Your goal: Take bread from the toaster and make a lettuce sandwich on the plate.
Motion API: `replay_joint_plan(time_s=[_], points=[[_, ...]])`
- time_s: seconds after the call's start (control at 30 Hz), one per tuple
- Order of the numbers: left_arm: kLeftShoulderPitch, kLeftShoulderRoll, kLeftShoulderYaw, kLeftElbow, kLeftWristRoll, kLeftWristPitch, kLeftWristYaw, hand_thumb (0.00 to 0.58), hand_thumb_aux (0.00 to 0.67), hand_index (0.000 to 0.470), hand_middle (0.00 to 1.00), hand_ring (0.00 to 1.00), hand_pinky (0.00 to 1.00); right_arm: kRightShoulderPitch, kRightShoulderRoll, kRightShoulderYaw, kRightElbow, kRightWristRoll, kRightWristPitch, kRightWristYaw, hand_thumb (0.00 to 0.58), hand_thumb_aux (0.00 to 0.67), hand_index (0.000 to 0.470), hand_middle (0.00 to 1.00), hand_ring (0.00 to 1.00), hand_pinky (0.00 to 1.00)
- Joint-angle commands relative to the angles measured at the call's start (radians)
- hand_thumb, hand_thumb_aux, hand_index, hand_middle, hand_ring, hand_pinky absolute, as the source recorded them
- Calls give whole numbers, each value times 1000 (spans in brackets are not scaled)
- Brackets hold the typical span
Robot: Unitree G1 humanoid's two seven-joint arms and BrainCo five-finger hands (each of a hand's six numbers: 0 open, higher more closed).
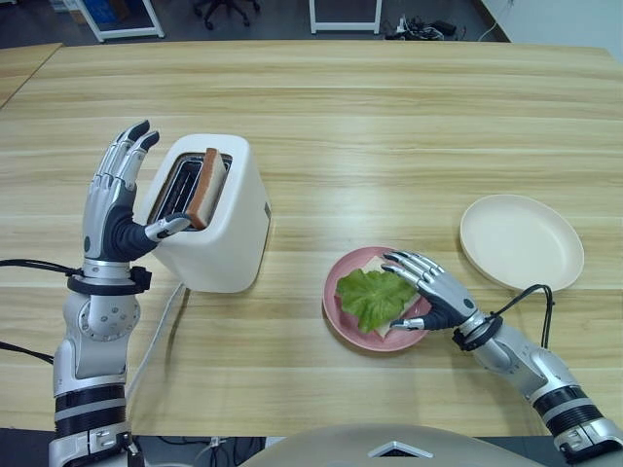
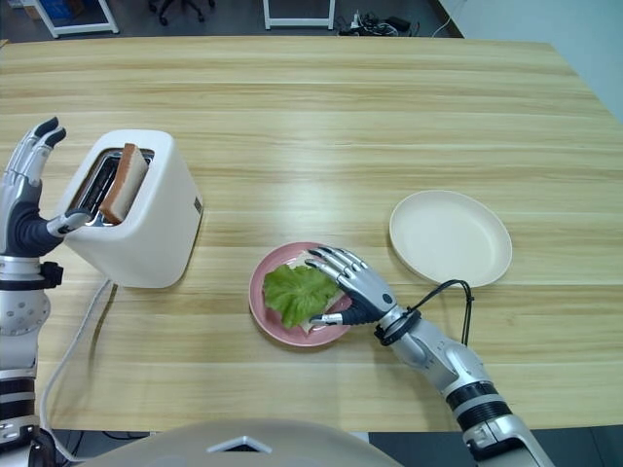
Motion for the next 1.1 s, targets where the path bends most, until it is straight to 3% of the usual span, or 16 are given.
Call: replay_joint_plan(time_s=[0.03,0.4,0.7,0.8,0.83,0.93,0.97,1.03,1.1], points=[[14,30,-9,31,48,30,7,0,0,0,0,0,0,-34,32,-11,22,-5,17,-32,0,0,0,0,0,0],[87,85,-64,20,30,6,-69,0,0,0,0,0,0,-35,34,-19,26,4,4,-65,0,0,0,0,0,0],[48,82,-128,44,134,88,-46,0,0,0,0,0,0,-16,41,-31,-14,23,-13,-57,0,0,0,0,0,0],[40,79,-153,42,151,106,-39,31,18,13,0,0,0,-20,45,-30,-13,24,-14,-53,0,0,0,0,0,0],[36,80,-161,44,158,113,-36,108,66,46,0,0,0,-21,46,-30,-13,24,-14,-52,0,0,0,0,0,0],[18,79,-181,50,166,130,-27,237,155,109,0,0,0,-20,49,-31,-13,24,-13,-52,0,0,0,0,0,0],[14,77,-185,50,154,128,-28,307,210,147,0,0,0,-21,50,-31,-12,24,-13,-52,0,0,0,0,0,0],[6,77,-193,55,147,125,-19,387,284,199,0,0,0,-22,53,-30,-10,24,-13,-52,0,0,0,0,0,0],[-1,79,-199,64,142,124,-11,489,405,284,0,0,0,-24,53,-31,-7,25,-13,-52,0,0,0,0,0,0]])
